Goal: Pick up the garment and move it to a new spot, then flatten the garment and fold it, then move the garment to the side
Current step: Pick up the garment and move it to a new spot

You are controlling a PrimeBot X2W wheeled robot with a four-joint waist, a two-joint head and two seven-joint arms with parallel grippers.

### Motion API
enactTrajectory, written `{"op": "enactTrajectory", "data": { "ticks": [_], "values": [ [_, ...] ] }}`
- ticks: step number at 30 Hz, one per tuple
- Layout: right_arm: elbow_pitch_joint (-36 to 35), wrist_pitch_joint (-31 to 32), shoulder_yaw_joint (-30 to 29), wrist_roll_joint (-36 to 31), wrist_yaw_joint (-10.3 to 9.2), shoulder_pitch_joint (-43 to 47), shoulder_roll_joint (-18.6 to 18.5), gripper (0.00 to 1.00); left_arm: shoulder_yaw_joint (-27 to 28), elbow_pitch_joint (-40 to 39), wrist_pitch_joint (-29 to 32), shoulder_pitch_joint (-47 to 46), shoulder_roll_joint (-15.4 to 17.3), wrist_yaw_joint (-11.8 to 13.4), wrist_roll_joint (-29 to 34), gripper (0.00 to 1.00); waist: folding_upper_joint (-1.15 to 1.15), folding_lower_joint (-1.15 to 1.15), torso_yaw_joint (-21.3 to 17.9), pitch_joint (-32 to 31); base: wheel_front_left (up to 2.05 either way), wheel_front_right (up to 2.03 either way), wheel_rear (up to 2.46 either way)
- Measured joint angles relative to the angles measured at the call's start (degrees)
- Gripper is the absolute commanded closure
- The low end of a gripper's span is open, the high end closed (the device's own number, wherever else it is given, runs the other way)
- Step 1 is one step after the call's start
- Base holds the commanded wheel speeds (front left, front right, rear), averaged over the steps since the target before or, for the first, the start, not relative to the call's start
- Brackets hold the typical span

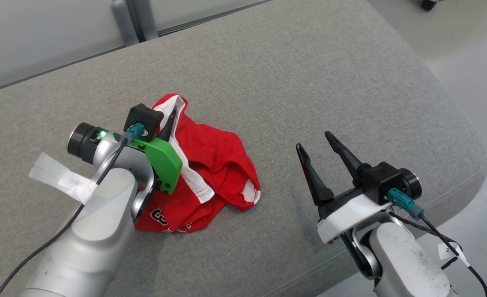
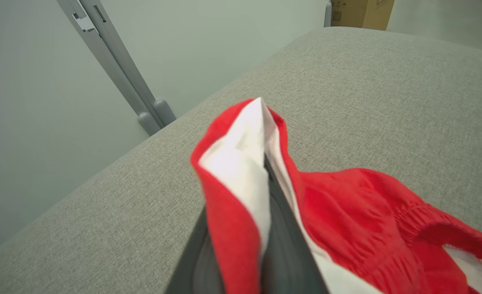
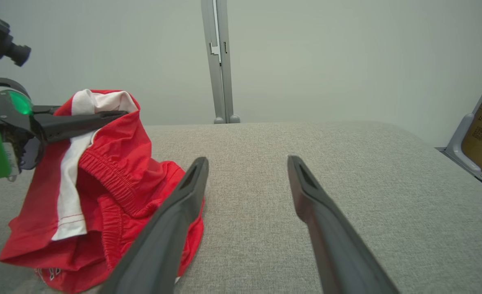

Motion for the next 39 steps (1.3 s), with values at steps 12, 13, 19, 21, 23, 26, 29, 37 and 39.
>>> {"op": "enactTrajectory", "data": {
  "ticks": [12,13,19,21,23,26,29,37,39],
  "values": [
    [0.3,0.0,-1.9,0.3,-1.09,0.0,0.1,0.0,0.1,5.8,-2.5,-0.6,-2.0,0.3,-0.4,0.0,0.0,0.0,2.2,-0.3,0.0,0.0,0.0],
    [0.3,0.0,-2.3,0.3,-1.11,0.0,0.1,0.0,0.3,6.0,-2.6,-0.6,-2.1,0.6,-0.5,0.0,0.0,0.0,2.7,-0.5,0.0,0.0,0.0],
    [0.6,0.0,-3.6,0.3,-1.18,0.0,-0.2,0.0,2.3,6.5,-5.4,-0.8,-2.5,1.7,-2.0,0.0,0.0,0.0,5.3,-1.2,0.0,0.0,0.0],
    [0.8,0.0,-3.9,0.2,-1.18,0.0,-0.4,0.0,3.0,7.1,-6.2,-0.8,-2.5,2.1,-2.4,0.0,0.0,0.0,6.5,-1.6,0.0,0.0,0.0],
    [1.0,0.0,-4.3,0.2,-1.19,0.0,-0.7,0.0,3.0,7.4,-6.8,-0.8,-2.6,2.3,-2.5,0.0,0.0,0.0,7.8,-2.1,0.0,0.0,0.0],
    [1.1,0.0,-4.8,0.2,-1.46,0.2,-1.3,0.0,2.7,7.3,-7.4,-0.8,-3.2,2.2,-2.7,0.0,0.0,0.0,9.9,-2.8,0.0,0.0,0.0],
    [1.5,0.0,-5.0,0.2,-1.56,0.5,-1.8,0.0,1.4,6.1,-7.9,-0.4,-3.8,1.5,-3.1,0.0,0.0,0.0,12.1,-3.5,0.0,0.0,0.0],
    [2.3,0.0,-4.6,0.2,-1.45,1.9,-1.8,0.0,-1.4,2.9,-8.8,5.1,-4.6,-0.5,-4.3,0.0,0.0,0.0,17.5,-5.5,0.0,0.0,0.0],
    [2.8,0.0,-3.5,0.0,-0.76,2.0,-1.7,0.0,-1.4,2.0,-8.9,6.4,-4.6,-0.5,-5.0,0.0,0.0,0.0,18.5,-6.0,0.0,0.0,0.0]
  ]
}}
